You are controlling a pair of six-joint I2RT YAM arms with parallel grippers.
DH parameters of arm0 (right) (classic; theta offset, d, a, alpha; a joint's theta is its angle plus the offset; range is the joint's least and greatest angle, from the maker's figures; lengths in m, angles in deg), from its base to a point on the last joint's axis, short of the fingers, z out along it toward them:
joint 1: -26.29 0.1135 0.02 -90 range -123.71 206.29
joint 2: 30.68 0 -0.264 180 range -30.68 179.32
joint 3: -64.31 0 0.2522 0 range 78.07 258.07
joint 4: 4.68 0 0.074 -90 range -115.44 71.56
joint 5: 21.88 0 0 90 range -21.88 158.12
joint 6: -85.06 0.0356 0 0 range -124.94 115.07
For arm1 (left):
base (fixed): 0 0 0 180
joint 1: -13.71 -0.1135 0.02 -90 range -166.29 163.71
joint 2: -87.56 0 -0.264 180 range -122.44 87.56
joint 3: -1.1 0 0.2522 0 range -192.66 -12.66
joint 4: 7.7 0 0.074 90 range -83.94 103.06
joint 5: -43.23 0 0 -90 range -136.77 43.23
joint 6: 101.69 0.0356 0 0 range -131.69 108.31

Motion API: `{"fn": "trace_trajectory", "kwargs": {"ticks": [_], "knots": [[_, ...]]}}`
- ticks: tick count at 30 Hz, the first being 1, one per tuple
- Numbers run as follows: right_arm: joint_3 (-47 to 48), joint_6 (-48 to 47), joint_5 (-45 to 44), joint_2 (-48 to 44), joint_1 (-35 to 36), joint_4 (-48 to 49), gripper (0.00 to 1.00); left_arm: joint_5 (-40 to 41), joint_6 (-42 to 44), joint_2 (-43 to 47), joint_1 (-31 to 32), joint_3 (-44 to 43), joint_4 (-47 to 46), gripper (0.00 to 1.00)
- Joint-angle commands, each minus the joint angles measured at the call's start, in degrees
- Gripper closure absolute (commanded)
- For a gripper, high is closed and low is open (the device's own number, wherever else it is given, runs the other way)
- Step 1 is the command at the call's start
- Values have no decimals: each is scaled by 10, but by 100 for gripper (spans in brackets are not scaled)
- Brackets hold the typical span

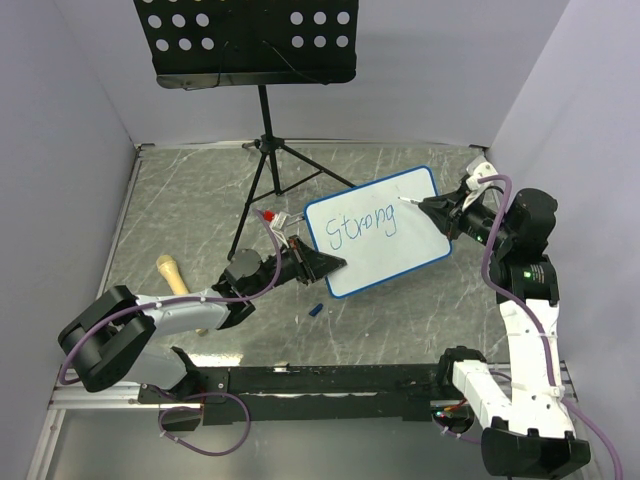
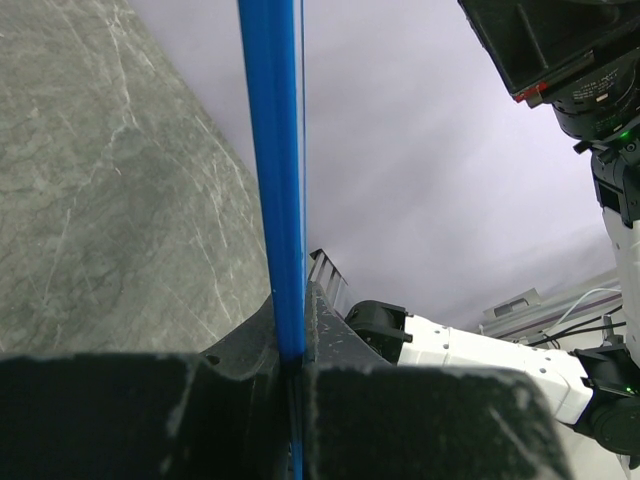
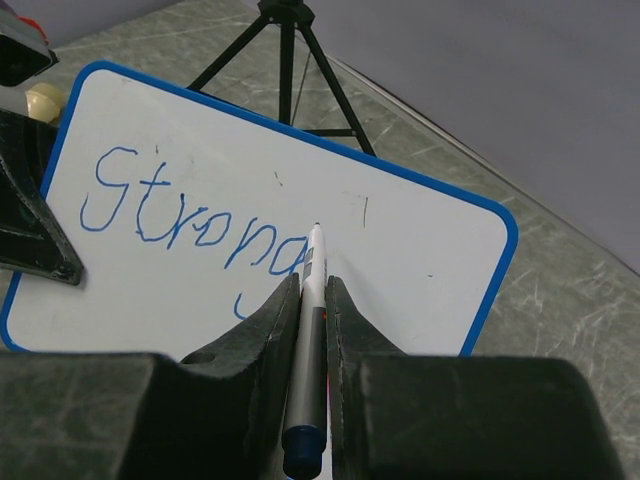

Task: Write a sentence on the whiteboard

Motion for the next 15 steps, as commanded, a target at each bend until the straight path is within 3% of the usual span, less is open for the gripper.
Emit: {"fn": "trace_trajectory", "kwargs": {"ticks": [1, 15], "knots": [[-4, -12, -2, -7, -7, 24, 100, -8, -7, 29, 2, -18, -101, 99], [-14, -38, 11, 1, -9, 19, 100, -11, -10, 24, 1, -20, -110, 99]]}}
